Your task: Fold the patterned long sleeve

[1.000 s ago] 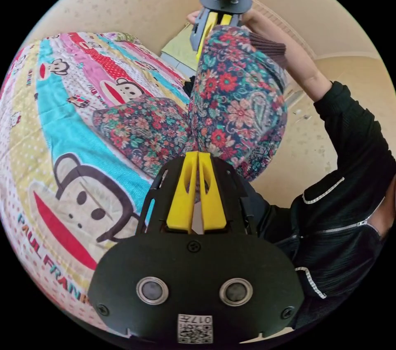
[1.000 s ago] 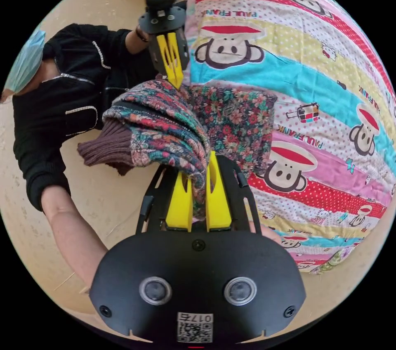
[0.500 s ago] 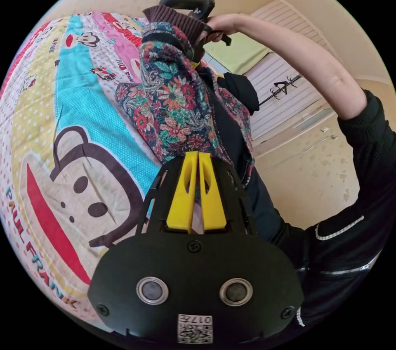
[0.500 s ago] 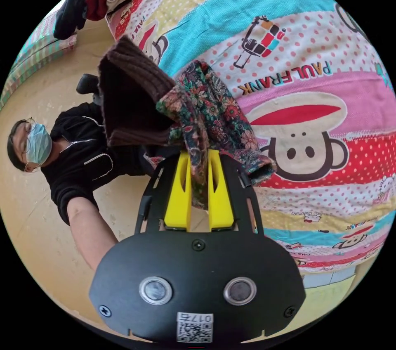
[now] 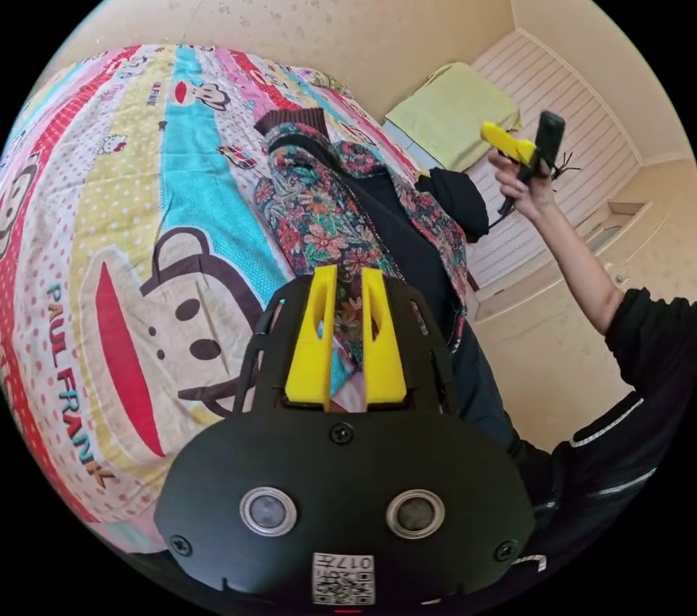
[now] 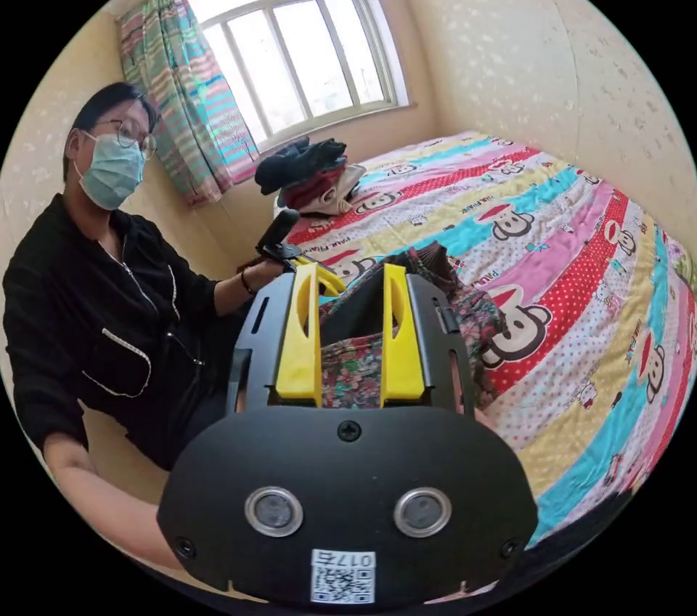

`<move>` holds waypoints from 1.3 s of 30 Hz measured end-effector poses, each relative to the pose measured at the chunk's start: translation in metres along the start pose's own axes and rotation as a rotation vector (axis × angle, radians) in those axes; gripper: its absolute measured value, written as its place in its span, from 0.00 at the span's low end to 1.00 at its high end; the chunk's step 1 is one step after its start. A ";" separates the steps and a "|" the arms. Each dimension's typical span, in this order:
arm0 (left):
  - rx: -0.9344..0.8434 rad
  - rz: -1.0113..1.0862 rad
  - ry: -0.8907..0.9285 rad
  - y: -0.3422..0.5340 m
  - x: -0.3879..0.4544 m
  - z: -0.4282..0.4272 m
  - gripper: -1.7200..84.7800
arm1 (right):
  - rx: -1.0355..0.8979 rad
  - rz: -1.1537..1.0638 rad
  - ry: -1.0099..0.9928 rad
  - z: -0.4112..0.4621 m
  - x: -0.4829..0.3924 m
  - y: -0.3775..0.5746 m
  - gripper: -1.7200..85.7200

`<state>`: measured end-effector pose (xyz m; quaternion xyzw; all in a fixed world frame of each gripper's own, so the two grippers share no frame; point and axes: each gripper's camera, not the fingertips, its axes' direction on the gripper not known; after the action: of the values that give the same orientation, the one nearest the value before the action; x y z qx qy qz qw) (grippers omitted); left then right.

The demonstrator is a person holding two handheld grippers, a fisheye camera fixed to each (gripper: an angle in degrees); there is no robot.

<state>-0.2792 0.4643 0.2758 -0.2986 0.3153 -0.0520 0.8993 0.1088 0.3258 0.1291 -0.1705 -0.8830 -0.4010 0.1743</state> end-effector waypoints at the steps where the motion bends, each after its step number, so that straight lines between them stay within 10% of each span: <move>1: 0.068 -0.003 -0.011 0.005 0.002 -0.005 0.13 | 0.073 0.038 0.031 -0.001 -0.023 0.039 0.22; 6: 0.020 -0.123 0.134 0.011 0.009 0.019 0.15 | 0.423 0.165 0.387 0.006 -0.112 0.182 0.29; 9: 0.065 -0.078 -0.077 0.024 0.044 0.020 0.15 | 0.514 0.267 0.503 0.018 -0.150 0.221 0.28; 14: 0.033 0.122 -0.462 0.035 0.107 0.040 0.15 | 0.207 0.181 0.686 0.083 -0.198 0.181 0.29; 26: 0.058 -0.085 -0.290 0.061 0.110 0.049 0.06 | -0.233 0.189 0.911 0.169 -0.217 0.183 0.08; 39: 0.063 -0.063 -0.258 0.078 0.115 0.045 0.07 | -0.008 -0.075 1.353 0.095 -0.219 0.090 0.02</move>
<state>-0.1682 0.5180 0.1981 -0.2840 0.1857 -0.0513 0.9393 0.3253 0.4190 0.0314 0.1484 -0.5832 -0.4284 0.6741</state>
